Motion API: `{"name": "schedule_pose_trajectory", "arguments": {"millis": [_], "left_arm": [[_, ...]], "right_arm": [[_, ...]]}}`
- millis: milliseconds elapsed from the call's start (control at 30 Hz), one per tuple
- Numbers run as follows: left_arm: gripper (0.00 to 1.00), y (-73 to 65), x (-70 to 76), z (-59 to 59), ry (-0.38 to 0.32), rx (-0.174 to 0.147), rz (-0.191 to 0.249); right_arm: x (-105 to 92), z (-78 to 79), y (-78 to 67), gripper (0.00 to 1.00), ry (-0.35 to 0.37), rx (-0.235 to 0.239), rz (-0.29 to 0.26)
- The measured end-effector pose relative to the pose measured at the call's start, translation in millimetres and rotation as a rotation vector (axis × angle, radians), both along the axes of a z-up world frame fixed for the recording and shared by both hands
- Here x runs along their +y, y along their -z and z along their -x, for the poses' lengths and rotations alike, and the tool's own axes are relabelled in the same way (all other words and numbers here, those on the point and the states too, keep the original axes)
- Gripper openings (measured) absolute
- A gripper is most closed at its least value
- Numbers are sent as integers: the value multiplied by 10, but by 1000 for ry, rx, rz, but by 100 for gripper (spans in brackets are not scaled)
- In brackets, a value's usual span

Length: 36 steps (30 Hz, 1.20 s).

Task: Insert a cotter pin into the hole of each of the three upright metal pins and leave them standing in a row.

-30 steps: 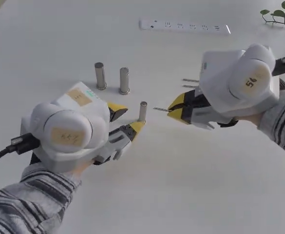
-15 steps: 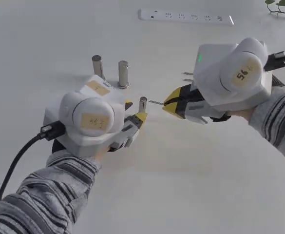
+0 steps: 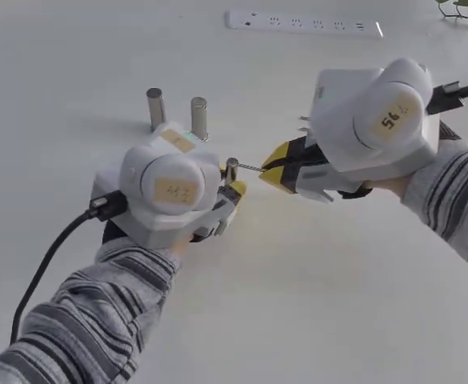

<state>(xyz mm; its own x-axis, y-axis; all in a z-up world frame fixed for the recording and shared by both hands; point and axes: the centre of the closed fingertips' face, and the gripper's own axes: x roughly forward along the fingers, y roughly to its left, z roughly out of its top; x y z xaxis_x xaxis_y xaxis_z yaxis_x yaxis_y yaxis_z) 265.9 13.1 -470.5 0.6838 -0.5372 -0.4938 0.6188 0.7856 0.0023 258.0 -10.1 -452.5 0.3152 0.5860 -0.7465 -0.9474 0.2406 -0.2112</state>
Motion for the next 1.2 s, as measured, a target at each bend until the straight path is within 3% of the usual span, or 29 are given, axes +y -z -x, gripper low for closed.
{"name": "schedule_pose_trajectory", "arguments": {"millis": [200,700,1200], "left_arm": [[6,22,29,-20,-29,16,16],[5,30,17,-17,-27,10,51],[5,31,9,-13,-34,-1,52]], "right_arm": [[23,7,11,0,-24,-13,15],[106,5,-28,0,-79,-50,34],[187,-12,-44,0,-80,-51,17]]}}
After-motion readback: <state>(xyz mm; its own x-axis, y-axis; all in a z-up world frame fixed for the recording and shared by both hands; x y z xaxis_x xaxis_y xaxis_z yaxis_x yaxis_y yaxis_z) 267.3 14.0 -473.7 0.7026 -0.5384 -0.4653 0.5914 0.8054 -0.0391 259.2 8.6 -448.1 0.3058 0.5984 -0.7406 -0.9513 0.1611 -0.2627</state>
